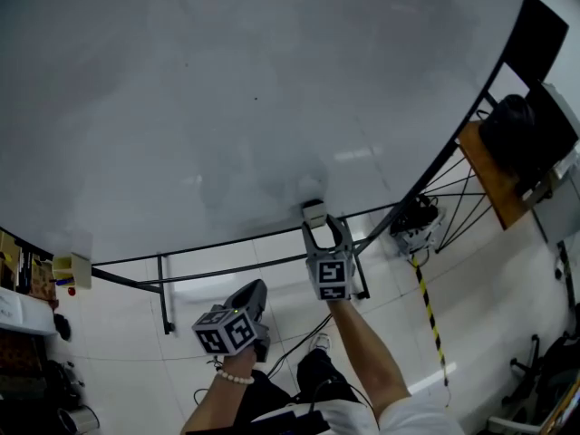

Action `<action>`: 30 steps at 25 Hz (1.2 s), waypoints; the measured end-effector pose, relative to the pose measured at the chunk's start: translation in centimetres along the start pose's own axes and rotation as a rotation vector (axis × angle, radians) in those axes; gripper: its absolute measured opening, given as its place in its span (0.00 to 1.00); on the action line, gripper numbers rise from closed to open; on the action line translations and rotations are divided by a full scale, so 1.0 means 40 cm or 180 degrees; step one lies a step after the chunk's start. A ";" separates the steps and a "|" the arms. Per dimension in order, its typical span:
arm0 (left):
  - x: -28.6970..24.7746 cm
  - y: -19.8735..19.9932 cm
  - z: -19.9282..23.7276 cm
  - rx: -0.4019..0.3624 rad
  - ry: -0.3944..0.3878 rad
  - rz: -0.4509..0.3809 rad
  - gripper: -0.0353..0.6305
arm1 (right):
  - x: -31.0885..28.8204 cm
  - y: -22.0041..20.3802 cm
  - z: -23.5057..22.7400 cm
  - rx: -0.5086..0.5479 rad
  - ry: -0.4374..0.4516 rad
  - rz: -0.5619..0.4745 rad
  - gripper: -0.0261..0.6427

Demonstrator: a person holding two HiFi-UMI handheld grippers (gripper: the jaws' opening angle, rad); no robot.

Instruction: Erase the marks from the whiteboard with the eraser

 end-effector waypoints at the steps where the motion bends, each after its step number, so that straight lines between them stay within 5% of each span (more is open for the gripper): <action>1: -0.022 -0.012 -0.021 0.0005 -0.0004 0.0005 0.03 | 0.006 -0.008 -0.036 0.0045 -0.0006 -0.0005 0.42; 17: -0.281 -0.167 -0.192 0.0059 -0.0023 0.0311 0.04 | 0.075 -0.100 -0.557 0.0138 -0.0376 -0.0017 0.42; 23: -0.342 -0.167 -0.197 -0.0032 0.0055 0.0319 0.03 | 0.085 -0.146 -0.671 0.0247 -0.0507 0.0086 0.42; 30: -0.392 -0.140 -0.216 -0.0177 0.0103 0.0286 0.03 | 0.089 -0.197 -0.731 -0.0083 -0.0616 0.0212 0.43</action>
Point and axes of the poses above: the fingertips, and each gripper's own axes: x backward along the fingers, z to its left, y out of its top, the point moved 8 cm from there along x, backward along the fingers, and after that the axes turned 1 degree about y, right-handed, at the moved point
